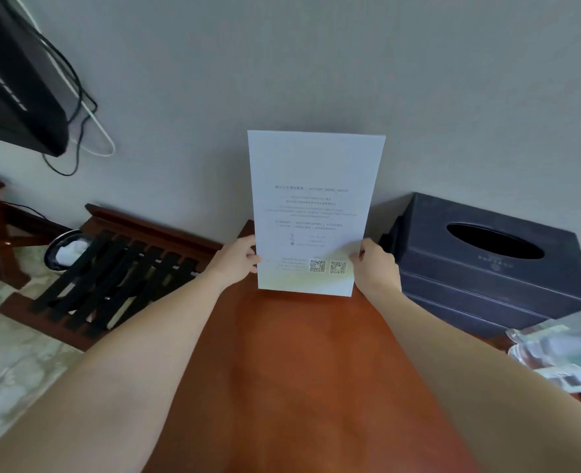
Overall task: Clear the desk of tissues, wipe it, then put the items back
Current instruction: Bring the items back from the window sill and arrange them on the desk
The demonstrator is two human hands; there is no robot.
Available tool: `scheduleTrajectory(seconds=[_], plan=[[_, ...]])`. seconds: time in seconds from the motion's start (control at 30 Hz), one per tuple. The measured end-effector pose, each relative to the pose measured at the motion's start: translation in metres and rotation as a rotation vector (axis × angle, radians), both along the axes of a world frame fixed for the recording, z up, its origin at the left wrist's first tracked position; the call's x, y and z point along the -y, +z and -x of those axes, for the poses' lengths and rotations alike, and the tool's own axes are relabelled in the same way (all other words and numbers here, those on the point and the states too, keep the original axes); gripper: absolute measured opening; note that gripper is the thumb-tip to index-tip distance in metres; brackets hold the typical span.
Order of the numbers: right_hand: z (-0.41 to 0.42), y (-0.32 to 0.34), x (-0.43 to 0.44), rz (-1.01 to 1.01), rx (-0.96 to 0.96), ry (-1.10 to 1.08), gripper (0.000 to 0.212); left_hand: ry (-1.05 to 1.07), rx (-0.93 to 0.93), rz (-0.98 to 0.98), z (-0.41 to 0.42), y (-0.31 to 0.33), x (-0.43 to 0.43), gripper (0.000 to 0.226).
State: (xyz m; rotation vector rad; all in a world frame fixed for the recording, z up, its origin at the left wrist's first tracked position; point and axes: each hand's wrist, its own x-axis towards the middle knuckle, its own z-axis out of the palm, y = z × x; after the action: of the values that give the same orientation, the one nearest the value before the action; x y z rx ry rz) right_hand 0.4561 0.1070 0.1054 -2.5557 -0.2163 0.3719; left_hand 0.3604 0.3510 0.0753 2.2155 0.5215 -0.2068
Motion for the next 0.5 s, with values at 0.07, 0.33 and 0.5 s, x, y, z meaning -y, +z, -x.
scheduleTrajectory(seconds=[0.07, 0.33, 0.5], plan=[[-0.009, -0.006, -0.003, 0.002, -0.009, -0.022, 0.021, 0.001, 0.014, -0.017, -0.013, -0.007, 0.0, 0.037], [-0.015, -0.019, -0.019, 0.043, -0.156, -0.061, 0.033, 0.02, 0.009, -0.154, -0.04, -0.014, 0.005, 0.033], [-0.011, -0.015, -0.019, 0.02, -0.204, -0.064, 0.032, -0.01, -0.058, -0.193, -0.038, -0.009, 0.009, 0.041]])
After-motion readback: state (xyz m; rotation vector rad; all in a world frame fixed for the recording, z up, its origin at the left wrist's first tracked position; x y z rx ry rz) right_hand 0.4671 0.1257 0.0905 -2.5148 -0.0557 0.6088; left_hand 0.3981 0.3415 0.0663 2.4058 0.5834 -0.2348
